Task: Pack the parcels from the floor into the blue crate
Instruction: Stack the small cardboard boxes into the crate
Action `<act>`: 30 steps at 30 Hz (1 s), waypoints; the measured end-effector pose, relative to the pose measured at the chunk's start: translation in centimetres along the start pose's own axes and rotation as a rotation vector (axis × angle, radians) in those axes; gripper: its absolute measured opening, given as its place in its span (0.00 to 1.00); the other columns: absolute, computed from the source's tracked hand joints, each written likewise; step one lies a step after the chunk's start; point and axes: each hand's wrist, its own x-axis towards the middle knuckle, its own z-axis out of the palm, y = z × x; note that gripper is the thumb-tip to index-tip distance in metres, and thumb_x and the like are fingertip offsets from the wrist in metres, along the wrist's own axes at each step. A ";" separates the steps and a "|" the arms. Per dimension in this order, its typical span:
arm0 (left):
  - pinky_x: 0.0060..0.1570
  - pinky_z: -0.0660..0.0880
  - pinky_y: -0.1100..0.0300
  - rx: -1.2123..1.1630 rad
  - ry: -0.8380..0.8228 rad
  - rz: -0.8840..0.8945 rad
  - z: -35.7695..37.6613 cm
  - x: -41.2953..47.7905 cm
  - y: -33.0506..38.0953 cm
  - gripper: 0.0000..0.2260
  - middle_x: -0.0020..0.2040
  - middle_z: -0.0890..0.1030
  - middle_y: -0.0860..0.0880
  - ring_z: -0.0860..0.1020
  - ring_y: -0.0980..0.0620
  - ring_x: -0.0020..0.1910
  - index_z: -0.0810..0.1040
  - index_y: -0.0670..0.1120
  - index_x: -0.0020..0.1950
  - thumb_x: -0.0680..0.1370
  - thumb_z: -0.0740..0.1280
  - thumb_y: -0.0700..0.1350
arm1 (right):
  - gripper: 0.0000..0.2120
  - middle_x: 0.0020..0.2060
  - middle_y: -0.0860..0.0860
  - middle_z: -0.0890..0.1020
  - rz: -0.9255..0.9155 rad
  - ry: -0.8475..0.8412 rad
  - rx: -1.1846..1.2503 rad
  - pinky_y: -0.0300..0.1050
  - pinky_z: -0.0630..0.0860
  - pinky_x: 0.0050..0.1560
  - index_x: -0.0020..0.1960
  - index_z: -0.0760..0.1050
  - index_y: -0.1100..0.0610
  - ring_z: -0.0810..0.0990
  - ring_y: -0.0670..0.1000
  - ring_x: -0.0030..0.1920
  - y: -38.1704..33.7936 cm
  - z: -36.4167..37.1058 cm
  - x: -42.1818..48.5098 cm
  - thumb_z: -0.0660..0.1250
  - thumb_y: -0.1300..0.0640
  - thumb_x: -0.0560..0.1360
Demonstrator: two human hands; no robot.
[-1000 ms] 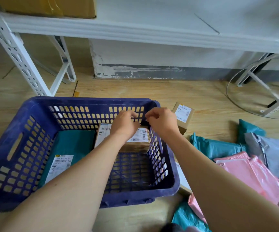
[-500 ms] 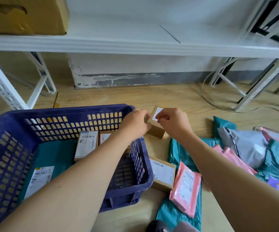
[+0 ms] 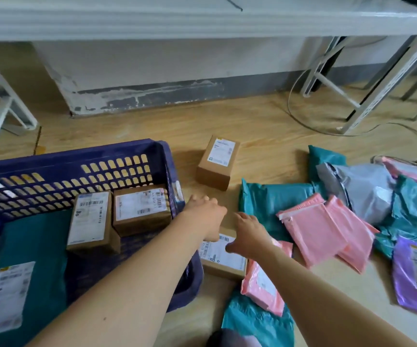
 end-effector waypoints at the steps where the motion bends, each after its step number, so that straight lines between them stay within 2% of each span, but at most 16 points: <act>1: 0.66 0.62 0.47 0.005 -0.009 0.002 0.4 0.5 0.2 0.23 0.67 0.69 0.43 0.67 0.43 0.67 0.66 0.48 0.70 0.76 0.65 0.48 | 0.45 0.73 0.53 0.62 -0.011 -0.059 -0.044 0.52 0.62 0.70 0.75 0.54 0.55 0.59 0.57 0.73 0.3 1.2 0.4 0.74 0.48 0.66; 4: 0.65 0.64 0.48 -0.018 0.007 0.004 1.1 1.3 0.4 0.23 0.67 0.69 0.44 0.67 0.43 0.67 0.66 0.49 0.71 0.76 0.65 0.47 | 0.57 0.77 0.53 0.50 -0.024 -0.204 -0.172 0.59 0.53 0.74 0.77 0.39 0.52 0.47 0.59 0.76 1.2 3.8 1.2 0.76 0.46 0.64; 6: 0.64 0.65 0.49 -0.024 0.033 0.006 1.3 1.4 0.4 0.22 0.66 0.70 0.44 0.68 0.44 0.66 0.67 0.49 0.70 0.77 0.64 0.46 | 0.60 0.76 0.54 0.46 -0.019 -0.252 -0.206 0.64 0.52 0.73 0.77 0.35 0.50 0.44 0.60 0.76 1.3 5.1 1.4 0.78 0.47 0.63; 8: 0.62 0.66 0.49 -0.026 0.056 0.002 1.5 1.4 0.3 0.21 0.65 0.70 0.45 0.68 0.44 0.65 0.67 0.49 0.69 0.76 0.64 0.45 | 0.62 0.76 0.55 0.45 -0.003 -0.230 -0.203 0.65 0.55 0.72 0.76 0.33 0.48 0.43 0.60 0.76 1.2 6.2 1.5 0.78 0.49 0.62; 11: 0.61 0.67 0.50 -0.010 0.075 0.003 1.7 1.5 0.3 0.20 0.64 0.71 0.45 0.69 0.44 0.64 0.68 0.48 0.68 0.77 0.64 0.44 | 0.62 0.73 0.58 0.52 -0.039 -0.140 -0.191 0.58 0.63 0.70 0.76 0.34 0.47 0.49 0.62 0.74 1.2 7.0 1.3 0.79 0.51 0.62; 15: 0.61 0.67 0.50 -0.046 0.123 0.009 1.7 1.3 0.4 0.20 0.65 0.70 0.45 0.69 0.44 0.64 0.68 0.48 0.68 0.76 0.64 0.42 | 0.63 0.71 0.56 0.56 -0.100 -0.072 -0.140 0.50 0.60 0.73 0.77 0.35 0.52 0.54 0.59 0.71 1.5 6.4 0.9 0.78 0.49 0.61; 18: 0.62 0.69 0.52 -0.248 0.292 0.035 1.4 0.8 0.2 0.19 0.66 0.69 0.48 0.68 0.47 0.64 0.69 0.47 0.68 0.77 0.63 0.40 | 0.63 0.72 0.55 0.56 -0.127 -0.035 -0.129 0.49 0.59 0.73 0.77 0.36 0.54 0.54 0.58 0.72 1.8 4.8 0.6 0.79 0.49 0.60; 20: 0.63 0.69 0.53 -0.368 0.370 0.031 1.2 0.3 -0.1 0.22 0.68 0.67 0.50 0.67 0.48 0.66 0.67 0.49 0.70 0.76 0.64 0.42 | 0.62 0.72 0.55 0.55 -0.138 -0.017 -0.154 0.48 0.56 0.74 0.77 0.36 0.57 0.53 0.58 0.73 2.1 2.8 0.3 0.78 0.48 0.60; 22: 0.66 0.66 0.54 -0.406 0.378 0.019 0.7 -0.3 -0.3 0.25 0.71 0.64 0.50 0.66 0.49 0.68 0.65 0.50 0.72 0.76 0.66 0.46 | 0.62 0.71 0.56 0.57 -0.147 0.027 -0.180 0.47 0.55 0.74 0.76 0.38 0.59 0.55 0.58 0.71 2.4 0.4 -0.2 0.78 0.46 0.61; 25: 0.67 0.63 0.55 -0.450 0.383 -0.022 -0.4 -1.5 -0.5 0.31 0.74 0.60 0.50 0.62 0.49 0.71 0.61 0.51 0.74 0.74 0.69 0.50 | 0.60 0.69 0.55 0.59 -0.144 0.083 -0.171 0.47 0.59 0.73 0.77 0.39 0.58 0.57 0.57 0.70 2.3 -3.1 -1.3 0.77 0.46 0.61; 30: 0.66 0.68 0.48 -0.467 0.399 -0.042 -2.8 -3.9 -1.2 0.41 0.75 0.52 0.51 0.59 0.48 0.73 0.54 0.52 0.76 0.70 0.73 0.56 | 0.57 0.68 0.54 0.61 -0.195 0.222 -0.165 0.48 0.65 0.69 0.77 0.42 0.53 0.58 0.55 0.70 0.7 -8.2 -3.5 0.77 0.47 0.61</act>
